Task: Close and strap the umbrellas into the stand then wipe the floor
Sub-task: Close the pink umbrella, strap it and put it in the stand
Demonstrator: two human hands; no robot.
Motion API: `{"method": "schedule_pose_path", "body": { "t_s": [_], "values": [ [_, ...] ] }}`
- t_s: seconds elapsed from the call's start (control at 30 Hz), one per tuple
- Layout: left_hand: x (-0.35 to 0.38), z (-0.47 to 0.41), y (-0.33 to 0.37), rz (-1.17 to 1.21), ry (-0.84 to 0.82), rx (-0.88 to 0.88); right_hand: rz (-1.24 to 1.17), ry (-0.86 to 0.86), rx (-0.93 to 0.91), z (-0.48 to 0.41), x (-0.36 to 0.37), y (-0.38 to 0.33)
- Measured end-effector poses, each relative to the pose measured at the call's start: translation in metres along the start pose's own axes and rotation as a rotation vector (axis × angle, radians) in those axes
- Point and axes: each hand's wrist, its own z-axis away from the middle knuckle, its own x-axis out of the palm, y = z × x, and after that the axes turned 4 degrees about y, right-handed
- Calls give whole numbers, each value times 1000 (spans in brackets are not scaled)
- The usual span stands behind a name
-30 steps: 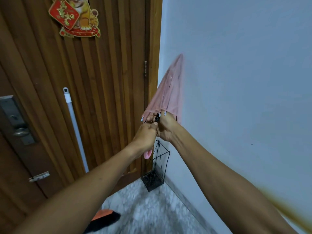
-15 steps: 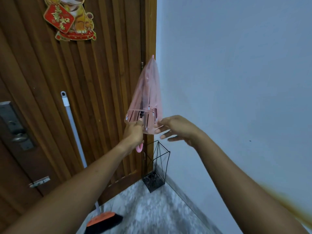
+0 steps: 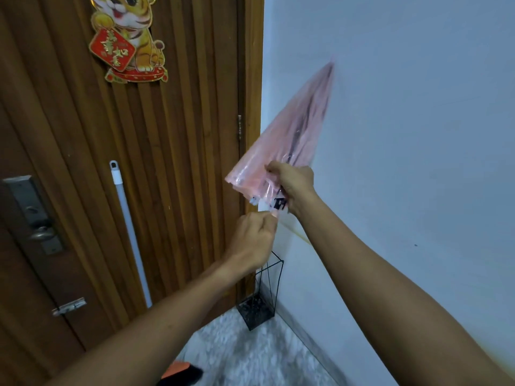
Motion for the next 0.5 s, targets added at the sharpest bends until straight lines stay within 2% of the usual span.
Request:
{"method": "schedule_pose_path", "body": {
  "t_s": [0.1, 0.17, 0.23, 0.3, 0.4, 0.5],
  "values": [
    [-12, 1, -1, -199, 20, 64, 3, 14, -69, -1, -1, 3],
    [-20, 1, 1, -335, 142, 84, 16, -7, -84, -4, -4, 6],
    [-28, -5, 5, -349, 301, 89, 66, -52, -81, -5, -7, 8],
    [-37, -17, 8, -306, 375, 58, 121, -103, -94, 0, -9, 9],
    [-44, -43, 4, -244, 299, -181, 135, -230, -134, 12, -12, 9],
    [-52, -70, -1, 182, 125, -481, 139, -390, -107, 27, -18, 2]
  ]
}}
